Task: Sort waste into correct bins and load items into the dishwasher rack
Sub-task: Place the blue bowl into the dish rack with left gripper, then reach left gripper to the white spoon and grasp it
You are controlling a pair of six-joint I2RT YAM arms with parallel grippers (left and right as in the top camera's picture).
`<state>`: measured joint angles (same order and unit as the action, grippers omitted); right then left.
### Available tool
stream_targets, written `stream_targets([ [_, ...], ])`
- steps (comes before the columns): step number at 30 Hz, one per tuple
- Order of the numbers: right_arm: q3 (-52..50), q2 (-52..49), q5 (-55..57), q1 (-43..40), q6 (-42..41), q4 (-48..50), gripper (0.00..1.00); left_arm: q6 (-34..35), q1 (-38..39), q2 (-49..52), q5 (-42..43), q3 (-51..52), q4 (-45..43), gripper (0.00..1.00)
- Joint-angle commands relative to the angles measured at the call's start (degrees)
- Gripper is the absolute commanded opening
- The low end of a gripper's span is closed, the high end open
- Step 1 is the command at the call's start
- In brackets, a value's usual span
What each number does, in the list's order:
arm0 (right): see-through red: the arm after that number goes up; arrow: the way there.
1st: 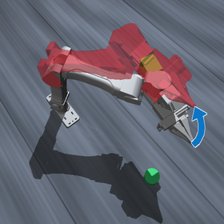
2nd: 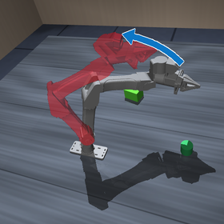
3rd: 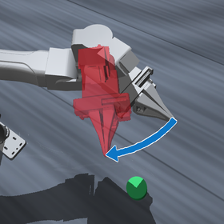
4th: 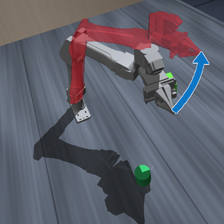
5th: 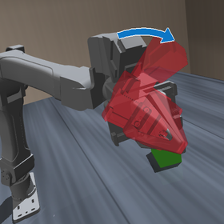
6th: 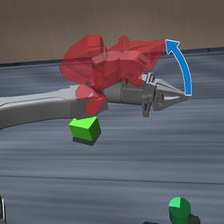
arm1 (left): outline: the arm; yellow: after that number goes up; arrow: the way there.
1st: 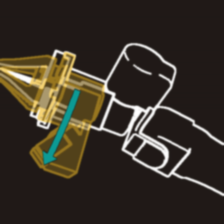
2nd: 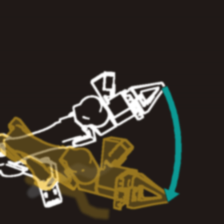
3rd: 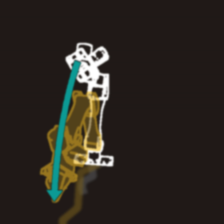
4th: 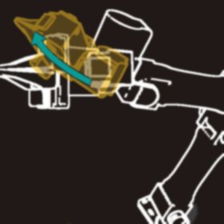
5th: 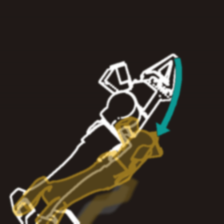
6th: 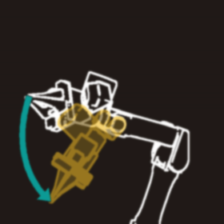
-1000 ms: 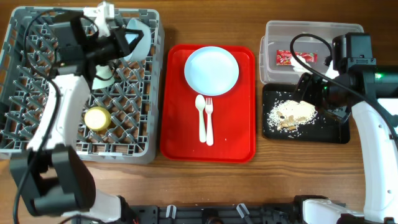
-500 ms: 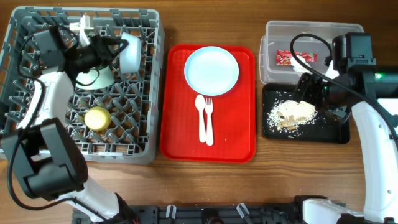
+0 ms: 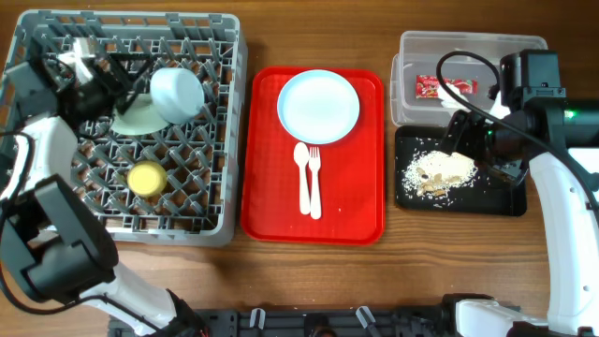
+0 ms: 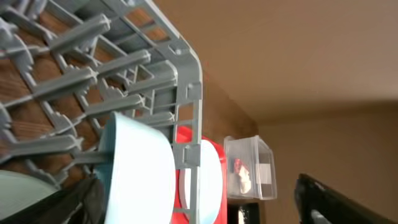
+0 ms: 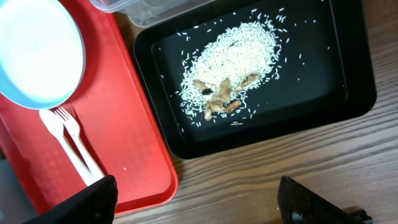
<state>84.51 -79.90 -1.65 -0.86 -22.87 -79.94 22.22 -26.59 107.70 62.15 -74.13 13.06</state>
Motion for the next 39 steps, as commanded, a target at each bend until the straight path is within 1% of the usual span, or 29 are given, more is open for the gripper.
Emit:
stream_targets([
  [1, 0.0, 0.63, 0.35, -0.13, 0.37, -0.2, 0.83, -0.72, -1.33, -0.55, -1.05, 0.92, 0.48, 1.0],
  [4, 0.0, 0.63, 0.35, -0.13, 0.39, -0.2, 0.83, -0.72, -1.31, -4.94, -1.09, 0.92, -0.63, 1.0],
  [7, 0.0, 0.63, 0.35, -0.13, 0.37, -0.22, 0.83, -0.74, -0.94, -10.21, -1.64, 0.92, 0.5, 1.0],
  [9, 0.0, 0.63, 0.35, -0.13, 0.35, -0.22, 0.83, -0.79, 0.15, -12.87, -4.35, 0.92, 2.82, 1.0],
  [11, 0.0, 0.63, 0.46, -0.13, 0.37, -0.2, 0.83, -2.54, 2.99, -15.85, -10.23, 0.92, 7.78, 1.0],
  [13, 0.0, 0.63, 1.6, -0.13, 0.37, -0.24, 0.84, -2.49, 8.07, -18.32, -20.11, 0.92, 14.47, 1.0],
  [14, 0.0, 0.63, 2.12, -0.13, 0.37, -0.24, 0.84, -2.45, 10.27, -18.91, -23.39, 0.92, 16.65, 1.0],
  [17, 0.0, 0.63, 2.34, -0.13, 0.42, -0.2, 0.84, -2.21, 20.2, -19.85, -34.93, 0.92, 24.04, 1.0],
  [18, 0.0, 0.63, 2.34, -0.13, 0.39, -0.17, 0.84, -2.21, 22.4, -19.85, -37.09, 0.92, 25.4, 1.0],
  [20, 0.0, 0.63, 2.32, -0.13, 0.42, -0.04, 0.85, -1.16, 30.32, -19.82, -45.72, 0.94, 28.92, 1.0],
  [22, 0.0, 0.63, 2.32, -0.13, 0.39, 0.07, 0.86, 1.79, 39.28, -19.8, -57.05, 0.94, 31.19, 1.0],
  [23, 0.0, 0.63, 2.32, -0.13, 0.39, 0.07, 0.86, 3.21, 43.08, -19.71, -61.2, 0.94, 31.58, 1.0],
  [25, 0.0, 0.63, 2.29, -0.13, 0.39, 0.07, 0.86, 5.44, 48.89, -19.41, -65.72, 0.94, 31.61, 1.0],
  [26, 0.0, 0.63, 2.29, -0.13, 0.37, 0.04, 0.86, 7.61, 52.81, -18.88, -67.93, 0.94, 31.56, 1.0],
  [29, 0.0, 0.63, 2.27, -0.13, 0.42, 0.0, 0.86, 14.86, 58.73, -16.5, -68.89, 0.94, 31.54, 1.0],
  [32, 0.0, 0.63, 2.27, -0.13, 0.39, -0.02, 0.85, 21.22, 62.2, -12.07, -68.87, 0.94, 31.5, 1.0],
  [39, 0.0, 0.63, 2.27, -0.13, 0.42, -0.07, 0.85, 21.97, 63.06, -2.84, -69.33, 0.94, 29.86, 0.98],
])
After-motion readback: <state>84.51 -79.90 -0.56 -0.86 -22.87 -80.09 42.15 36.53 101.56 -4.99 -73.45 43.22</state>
